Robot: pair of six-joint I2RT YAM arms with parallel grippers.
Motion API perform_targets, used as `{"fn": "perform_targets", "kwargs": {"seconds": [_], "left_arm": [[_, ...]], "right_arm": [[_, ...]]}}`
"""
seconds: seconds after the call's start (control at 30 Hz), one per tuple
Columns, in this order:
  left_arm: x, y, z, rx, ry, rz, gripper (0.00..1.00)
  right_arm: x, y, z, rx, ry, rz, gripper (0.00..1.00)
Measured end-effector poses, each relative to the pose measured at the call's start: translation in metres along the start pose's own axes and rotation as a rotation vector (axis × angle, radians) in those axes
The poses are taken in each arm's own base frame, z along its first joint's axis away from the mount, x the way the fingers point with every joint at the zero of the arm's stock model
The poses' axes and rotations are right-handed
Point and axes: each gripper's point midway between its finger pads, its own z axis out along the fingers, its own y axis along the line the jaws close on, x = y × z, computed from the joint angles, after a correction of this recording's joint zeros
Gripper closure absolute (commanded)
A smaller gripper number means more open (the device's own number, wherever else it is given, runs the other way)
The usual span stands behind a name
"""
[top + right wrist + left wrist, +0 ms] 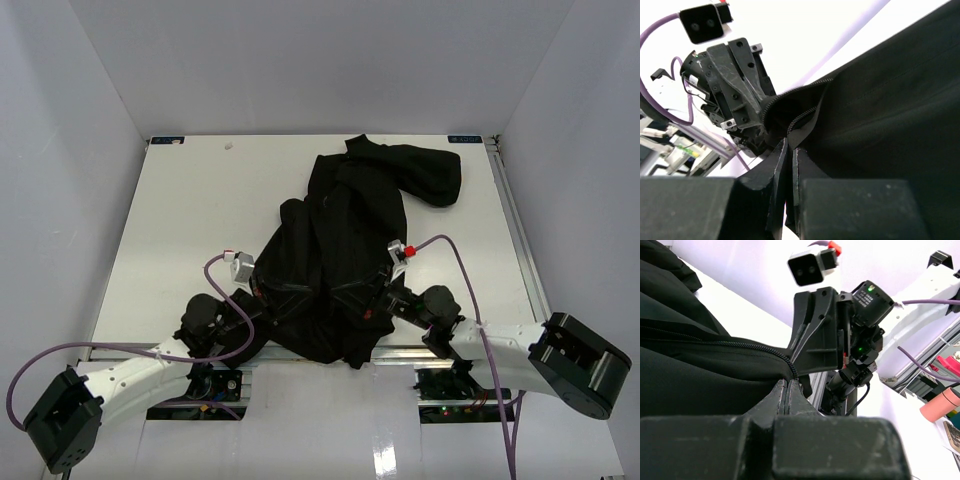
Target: Zip up the jacket
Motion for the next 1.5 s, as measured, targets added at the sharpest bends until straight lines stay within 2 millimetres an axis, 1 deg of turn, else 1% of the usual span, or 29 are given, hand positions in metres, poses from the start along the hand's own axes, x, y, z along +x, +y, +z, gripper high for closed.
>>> {"fn": "perform_targets", "kwargs": {"seconds": [0.33, 0.43, 0.67, 0.8, 1.0, 1.13, 1.2, 1.3, 1.37, 1.4, 1.5], "left_arm": [[-0.001, 0.000, 0.001, 0.001, -0.008, -0.003, 1.00], [0.000, 0.001, 0.000, -0.004, -0.008, -0.005, 1.00], [-0.006, 0.002, -0.003, -0.021, -0.040, 0.001, 1.00], [-0.008, 0.003, -0.004, -0.029, -0.053, 0.001, 1.00], [-0.009, 0.003, -0.004, -0.029, -0.058, -0.012, 1.00], [-0.005, 0.005, -0.004, -0.032, -0.055, -0.025, 1.00], [-0.004, 0.005, -0.004, -0.033, -0.053, -0.032, 1.00], [-0.002, 0.006, -0.003, -0.035, -0.049, -0.040, 1.00], [-0.001, 0.007, -0.003, -0.037, -0.046, -0.044, 1.00], [-0.002, 0.007, -0.003, -0.037, -0.047, -0.046, 1.00], [-0.003, 0.007, -0.003, -0.037, -0.051, -0.045, 1.00]], "right_arm": [[0.027, -0.016, 0.010, 0.034, 0.103, 0.104, 0.92], [0.030, -0.017, 0.011, 0.035, 0.118, 0.116, 0.92], [0.027, -0.013, 0.013, 0.022, 0.110, 0.106, 0.92], [0.018, -0.006, 0.013, 0.000, 0.085, 0.084, 0.92], [0.014, -0.004, 0.013, -0.007, 0.072, 0.075, 0.92], [0.013, -0.004, 0.013, -0.004, 0.065, 0.072, 0.92], [0.012, -0.004, 0.013, -0.002, 0.062, 0.071, 0.91], [0.012, -0.005, 0.013, 0.000, 0.061, 0.071, 0.80], [0.012, -0.005, 0.013, -0.001, 0.062, 0.070, 0.77], [0.013, -0.004, 0.013, -0.002, 0.063, 0.071, 0.78], [0.014, -0.004, 0.013, -0.005, 0.069, 0.074, 0.89]]}}
